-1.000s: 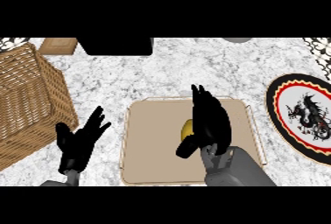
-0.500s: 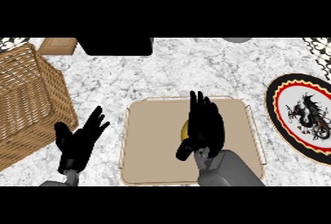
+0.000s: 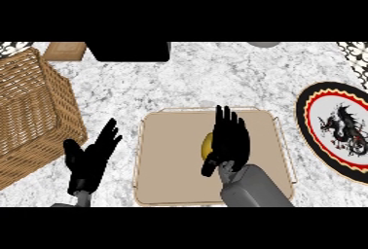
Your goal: Pick the lemon from the tray and place it in the plate
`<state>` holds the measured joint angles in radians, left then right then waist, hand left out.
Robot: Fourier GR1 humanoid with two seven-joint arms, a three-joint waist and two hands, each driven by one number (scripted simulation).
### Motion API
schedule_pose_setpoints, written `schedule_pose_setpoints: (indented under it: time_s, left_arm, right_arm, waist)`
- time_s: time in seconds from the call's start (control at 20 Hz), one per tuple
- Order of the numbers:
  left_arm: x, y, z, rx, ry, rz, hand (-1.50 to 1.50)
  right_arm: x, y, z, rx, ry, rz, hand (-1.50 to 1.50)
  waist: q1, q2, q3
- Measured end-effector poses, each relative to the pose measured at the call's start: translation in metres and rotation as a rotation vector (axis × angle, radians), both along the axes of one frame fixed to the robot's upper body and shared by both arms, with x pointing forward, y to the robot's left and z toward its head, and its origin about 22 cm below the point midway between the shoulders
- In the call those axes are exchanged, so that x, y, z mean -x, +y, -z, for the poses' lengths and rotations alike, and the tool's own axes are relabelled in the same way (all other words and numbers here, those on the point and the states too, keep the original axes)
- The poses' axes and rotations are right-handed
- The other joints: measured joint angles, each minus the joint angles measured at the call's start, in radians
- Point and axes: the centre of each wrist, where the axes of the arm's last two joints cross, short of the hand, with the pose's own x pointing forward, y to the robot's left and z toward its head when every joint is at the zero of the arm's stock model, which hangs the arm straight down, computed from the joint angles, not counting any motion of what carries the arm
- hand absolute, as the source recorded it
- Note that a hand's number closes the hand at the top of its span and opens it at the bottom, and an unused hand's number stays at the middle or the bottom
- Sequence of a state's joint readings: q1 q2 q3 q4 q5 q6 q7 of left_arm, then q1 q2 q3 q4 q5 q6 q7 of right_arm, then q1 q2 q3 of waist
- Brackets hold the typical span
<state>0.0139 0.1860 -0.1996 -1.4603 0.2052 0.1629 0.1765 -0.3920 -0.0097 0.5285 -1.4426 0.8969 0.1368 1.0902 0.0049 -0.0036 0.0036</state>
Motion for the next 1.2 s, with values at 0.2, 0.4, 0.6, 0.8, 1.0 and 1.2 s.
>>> schedule_pose_setpoints:
  time_s: [0.2,0.4,0.6,0.8,1.0,1.2]
  left_arm:
    - [-0.003,0.009,0.000,0.000,0.010,0.004,0.00]
    - [-0.006,0.006,-0.002,-0.007,0.016,0.000,0.00]
    - [-0.006,0.012,0.003,-0.004,0.004,0.003,0.00]
    - [-0.007,0.011,0.003,-0.005,0.010,-0.003,0.00]
    - [-0.007,0.011,0.003,0.002,-0.009,0.006,0.00]
    - [-0.008,0.012,-0.002,0.003,-0.024,0.012,0.00]
  right_arm:
    - [-0.008,0.000,0.007,0.008,0.033,0.002,1.50]
    - [-0.010,0.002,0.022,0.042,0.086,-0.043,1.50]
    - [-0.011,0.005,0.024,0.073,0.077,-0.071,1.50]
    - [-0.007,0.003,0.022,0.105,0.057,-0.084,1.50]
    - [-0.035,-0.010,0.012,0.131,-0.016,0.059,1.50]
    - [-0.075,-0.053,-0.011,0.118,-0.115,0.336,1.50]
  waist:
    - [0.001,0.001,0.000]
    - [0.001,-0.001,0.000]
    - [0.000,-0.004,0.000]
    - [-0.002,-0.003,0.001]
    - [0.006,0.003,0.001]
    - [0.010,0.018,0.000]
